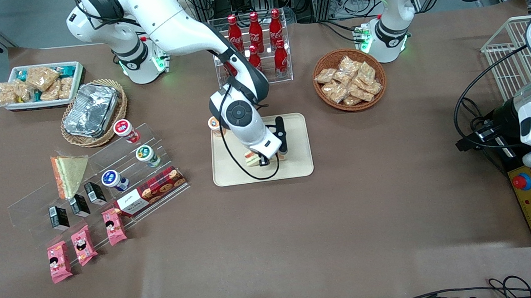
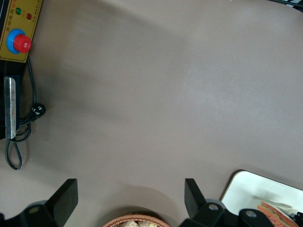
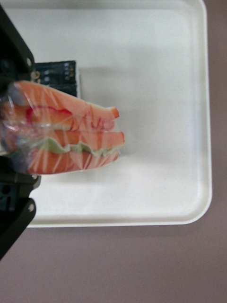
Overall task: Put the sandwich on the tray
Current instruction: 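Lower the sandwich onto the tray and open the right gripper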
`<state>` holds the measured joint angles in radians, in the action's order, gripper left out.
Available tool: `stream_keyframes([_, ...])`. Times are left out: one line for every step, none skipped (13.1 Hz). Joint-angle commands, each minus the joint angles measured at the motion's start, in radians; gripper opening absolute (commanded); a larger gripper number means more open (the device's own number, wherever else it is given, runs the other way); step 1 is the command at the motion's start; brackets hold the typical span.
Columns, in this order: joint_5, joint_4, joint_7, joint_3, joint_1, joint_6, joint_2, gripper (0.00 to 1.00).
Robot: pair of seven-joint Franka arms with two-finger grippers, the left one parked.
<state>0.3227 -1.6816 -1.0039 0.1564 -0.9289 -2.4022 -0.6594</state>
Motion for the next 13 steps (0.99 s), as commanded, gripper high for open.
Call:
stream_keyframes([0.024, -0.006, 0.013, 0.009, -0.016, -0.061, -0.008, 1.0])
stream_keyframes([0.022, -0.006, 0.013, 0.011, -0.016, -0.063, -0.008, 1.0])
stream_keyframes([0.021, -0.006, 0.013, 0.012, -0.016, -0.063, -0.008, 1.0])
stream_keyframes([0.019, -0.006, 0.013, 0.012, -0.016, -0.064, -0.008, 1.0])
stream_keyframes([0.018, -0.006, 0.011, 0.014, -0.016, -0.064, -0.006, 1.0])
stream_keyframes([0.018, -0.007, 0.011, 0.015, -0.015, -0.055, 0.003, 1.0])
stream_keyframes([0.016, -0.009, 0.01, 0.017, -0.004, -0.038, 0.029, 1.0])
stream_keyframes([0.016, -0.007, 0.013, 0.018, 0.007, 0.003, 0.05, 1.0])
stream_keyframes([0.016, -0.009, 0.016, 0.029, 0.019, 0.046, 0.082, 1.0])
stream_keyframes([0.016, -0.009, 0.021, 0.052, 0.022, 0.11, 0.121, 1.0])
stream_keyframes([0.019, -0.004, 0.043, 0.083, 0.022, 0.179, 0.153, 1.0])
stream_keyframes([0.021, -0.003, 0.092, 0.106, 0.021, 0.239, 0.187, 1.0])
stream_keyframes([0.018, -0.003, 0.155, 0.117, 0.019, 0.303, 0.22, 1.0])
